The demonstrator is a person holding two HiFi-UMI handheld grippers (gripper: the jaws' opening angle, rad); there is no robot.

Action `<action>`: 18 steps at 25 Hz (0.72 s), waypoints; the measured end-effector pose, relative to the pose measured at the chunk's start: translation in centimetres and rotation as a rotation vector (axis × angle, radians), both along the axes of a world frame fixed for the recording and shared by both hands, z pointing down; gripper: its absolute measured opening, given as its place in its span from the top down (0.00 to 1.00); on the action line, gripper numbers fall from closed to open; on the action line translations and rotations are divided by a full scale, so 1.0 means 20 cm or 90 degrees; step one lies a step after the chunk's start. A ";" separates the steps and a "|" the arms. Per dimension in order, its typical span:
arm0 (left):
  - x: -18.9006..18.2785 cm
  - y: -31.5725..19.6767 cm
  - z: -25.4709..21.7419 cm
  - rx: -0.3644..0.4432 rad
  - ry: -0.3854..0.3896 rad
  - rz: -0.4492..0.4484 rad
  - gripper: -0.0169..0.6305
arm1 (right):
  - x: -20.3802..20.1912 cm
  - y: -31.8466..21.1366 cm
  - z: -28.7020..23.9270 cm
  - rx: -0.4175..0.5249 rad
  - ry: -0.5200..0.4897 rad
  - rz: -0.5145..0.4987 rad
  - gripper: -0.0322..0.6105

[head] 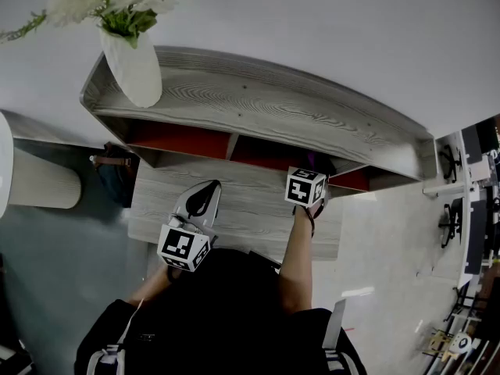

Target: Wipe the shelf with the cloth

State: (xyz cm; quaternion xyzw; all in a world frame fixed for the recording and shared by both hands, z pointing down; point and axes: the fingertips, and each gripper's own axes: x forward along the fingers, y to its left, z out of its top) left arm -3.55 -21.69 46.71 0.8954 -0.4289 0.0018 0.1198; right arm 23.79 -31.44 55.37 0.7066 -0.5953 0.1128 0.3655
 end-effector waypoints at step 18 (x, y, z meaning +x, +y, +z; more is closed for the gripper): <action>-0.18 0.07 -0.01 0.001 -0.008 -0.067 0.97 | -0.46 -0.22 0.01 -0.007 -0.010 -0.166 0.83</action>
